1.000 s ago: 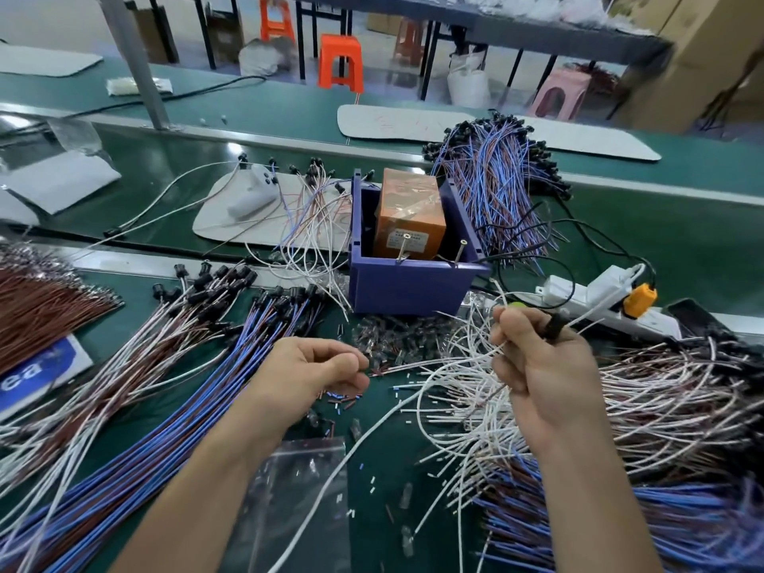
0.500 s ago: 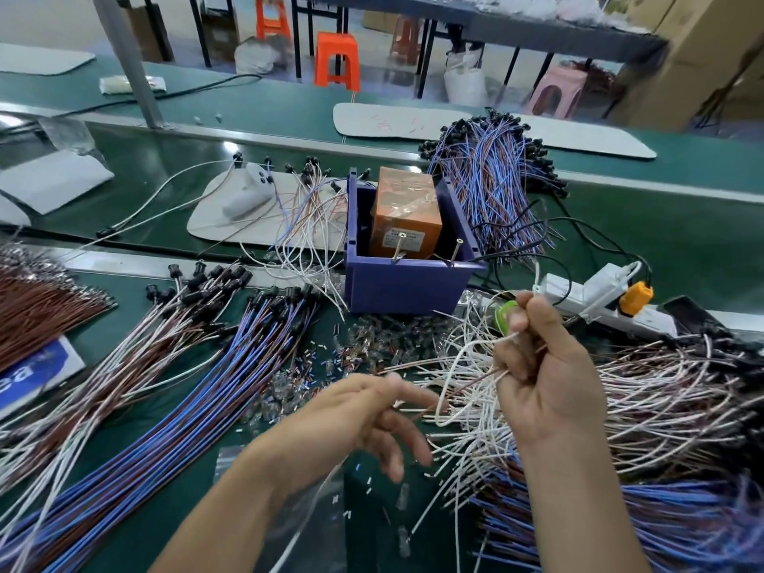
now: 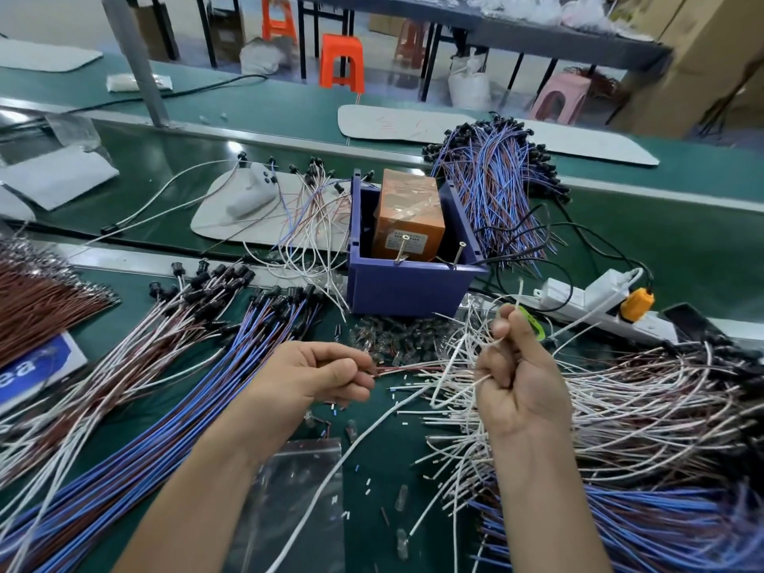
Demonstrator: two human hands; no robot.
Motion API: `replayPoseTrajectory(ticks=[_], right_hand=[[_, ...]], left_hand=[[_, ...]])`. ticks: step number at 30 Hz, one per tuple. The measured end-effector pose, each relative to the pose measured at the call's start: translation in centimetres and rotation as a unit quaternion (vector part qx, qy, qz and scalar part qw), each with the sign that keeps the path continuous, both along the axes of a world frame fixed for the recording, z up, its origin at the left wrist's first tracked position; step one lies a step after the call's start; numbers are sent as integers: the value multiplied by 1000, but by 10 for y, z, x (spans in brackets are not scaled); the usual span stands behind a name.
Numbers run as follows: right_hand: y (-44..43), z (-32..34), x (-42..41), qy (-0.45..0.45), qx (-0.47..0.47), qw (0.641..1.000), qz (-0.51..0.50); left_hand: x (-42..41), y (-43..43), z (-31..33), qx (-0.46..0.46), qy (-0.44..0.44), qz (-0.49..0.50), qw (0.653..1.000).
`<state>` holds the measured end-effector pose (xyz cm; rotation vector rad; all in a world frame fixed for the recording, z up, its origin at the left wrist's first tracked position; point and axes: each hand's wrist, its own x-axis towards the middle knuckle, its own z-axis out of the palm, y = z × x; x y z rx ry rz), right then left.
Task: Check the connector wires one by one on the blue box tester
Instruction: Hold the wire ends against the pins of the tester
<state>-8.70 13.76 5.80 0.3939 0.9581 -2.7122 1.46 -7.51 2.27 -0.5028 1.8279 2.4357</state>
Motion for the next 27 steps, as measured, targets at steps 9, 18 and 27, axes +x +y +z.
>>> replayPoseTrajectory(ticks=[9, 18, 27], right_hand=[[1, 11, -19, -9, -126, 991, -39], [-17, -3, -4, -35, -177, 983, -38], [-27, -11, 15, -50, -21, 998, 15]], left_hand=[[17, 12, 3, -207, -14, 78, 975], [-11, 72, 29, 38, 60, 76, 995], [-38, 80, 41, 101, 45, 142, 984]])
